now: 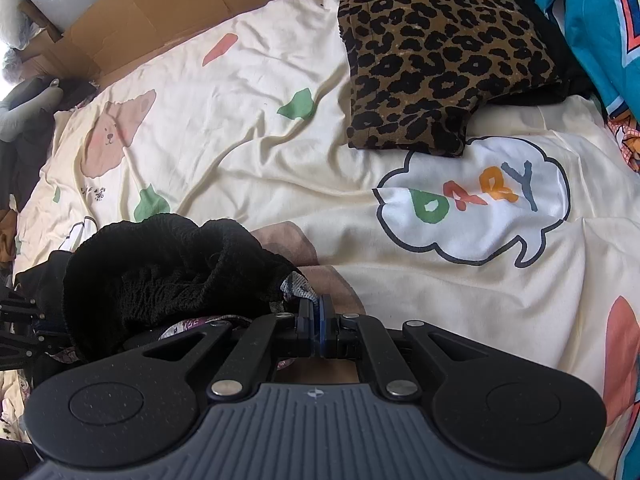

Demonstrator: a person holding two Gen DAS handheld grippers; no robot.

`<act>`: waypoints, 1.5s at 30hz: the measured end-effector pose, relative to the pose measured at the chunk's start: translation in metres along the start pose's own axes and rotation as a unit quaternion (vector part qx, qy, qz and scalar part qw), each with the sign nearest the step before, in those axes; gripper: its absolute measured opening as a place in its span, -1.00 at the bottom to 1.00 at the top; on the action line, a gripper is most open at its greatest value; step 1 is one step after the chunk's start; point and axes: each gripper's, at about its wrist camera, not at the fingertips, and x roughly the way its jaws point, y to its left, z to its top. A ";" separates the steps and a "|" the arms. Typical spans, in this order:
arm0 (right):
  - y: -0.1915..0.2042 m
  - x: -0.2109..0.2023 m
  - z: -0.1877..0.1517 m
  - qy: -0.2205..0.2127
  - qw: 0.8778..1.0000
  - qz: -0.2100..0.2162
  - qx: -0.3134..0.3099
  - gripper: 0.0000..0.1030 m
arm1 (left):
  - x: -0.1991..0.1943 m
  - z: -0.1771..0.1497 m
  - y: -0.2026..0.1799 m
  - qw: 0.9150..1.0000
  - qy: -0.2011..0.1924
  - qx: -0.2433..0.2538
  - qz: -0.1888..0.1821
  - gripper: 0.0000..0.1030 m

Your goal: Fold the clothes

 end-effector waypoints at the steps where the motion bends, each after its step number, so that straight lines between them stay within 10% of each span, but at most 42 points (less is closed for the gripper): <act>1: 0.000 0.000 0.000 0.000 1.000 0.000 0.000 -1.00 | -0.001 0.000 0.000 1.000 -0.004 -0.001 0.000 -0.90; 18: 0.004 0.004 0.004 -0.014 1.000 -0.002 0.010 -1.00 | -0.078 0.001 0.045 0.984 -0.142 -0.086 0.067 -0.96; 30: -0.001 0.022 0.005 -0.008 1.000 -0.011 0.017 -1.00 | -0.030 0.011 0.075 0.984 -0.101 -0.121 0.079 -0.95; 45: -0.002 0.026 0.005 -0.006 1.000 -0.010 0.024 -1.00 | -0.039 0.013 0.083 0.995 -0.049 -0.081 0.027 -0.36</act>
